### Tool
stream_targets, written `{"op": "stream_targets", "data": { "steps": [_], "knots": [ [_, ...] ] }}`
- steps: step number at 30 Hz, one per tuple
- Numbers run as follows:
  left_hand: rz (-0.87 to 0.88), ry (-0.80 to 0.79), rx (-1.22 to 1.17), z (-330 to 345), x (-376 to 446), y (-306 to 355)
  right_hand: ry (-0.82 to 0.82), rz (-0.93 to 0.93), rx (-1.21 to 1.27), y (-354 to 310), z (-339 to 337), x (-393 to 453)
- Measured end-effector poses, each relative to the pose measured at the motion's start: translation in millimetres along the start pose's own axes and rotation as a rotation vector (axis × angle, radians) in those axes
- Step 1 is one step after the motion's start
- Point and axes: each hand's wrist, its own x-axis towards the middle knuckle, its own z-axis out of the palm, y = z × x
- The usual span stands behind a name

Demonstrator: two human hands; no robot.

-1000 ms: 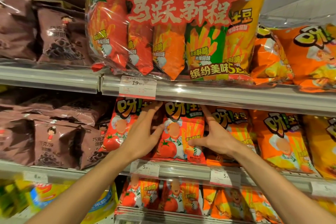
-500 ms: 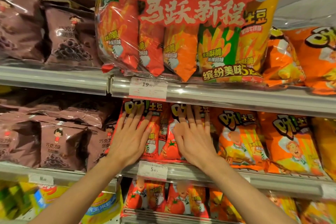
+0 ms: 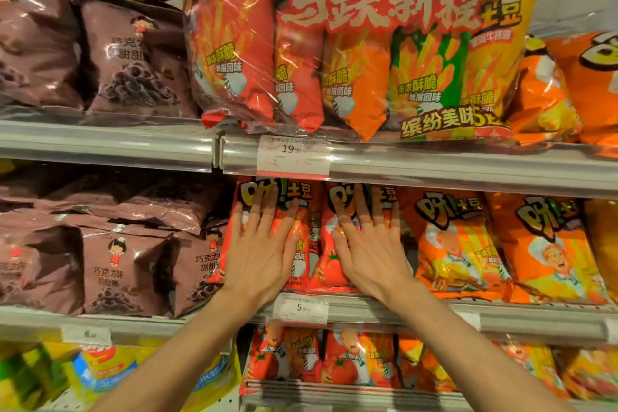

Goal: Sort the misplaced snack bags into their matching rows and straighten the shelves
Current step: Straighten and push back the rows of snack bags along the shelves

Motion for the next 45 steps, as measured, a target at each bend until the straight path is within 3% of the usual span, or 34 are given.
{"op": "stream_targets", "data": {
  "steps": [5,8,12,15,21,26,31,45],
  "knots": [
    [-0.003,0.033,0.01,-1,0,0,0.004,-0.009,0.003,-3,-5,-1],
    [-0.001,0.103,0.001,-4,-3,5,0.044,-0.011,0.134,0,-8,-5],
    [-0.056,0.23,-0.214,-11,-5,30,0.1,0.086,0.368,19,-29,-14],
    [-0.073,0.264,-0.405,-19,3,67,0.092,0.234,0.4,53,-52,-18],
    [-0.077,0.164,-0.712,-27,20,167,0.003,0.378,0.289,153,-83,-27],
    [-0.171,-0.208,-0.837,-15,40,226,-0.334,0.277,0.297,205,-96,-38],
    [-0.322,-0.373,-0.963,-6,60,242,-0.5,0.227,0.434,218,-73,-42],
    [-0.275,-0.392,-1.032,-2,54,237,-0.293,0.242,0.658,223,-78,-70]
  ]
}}
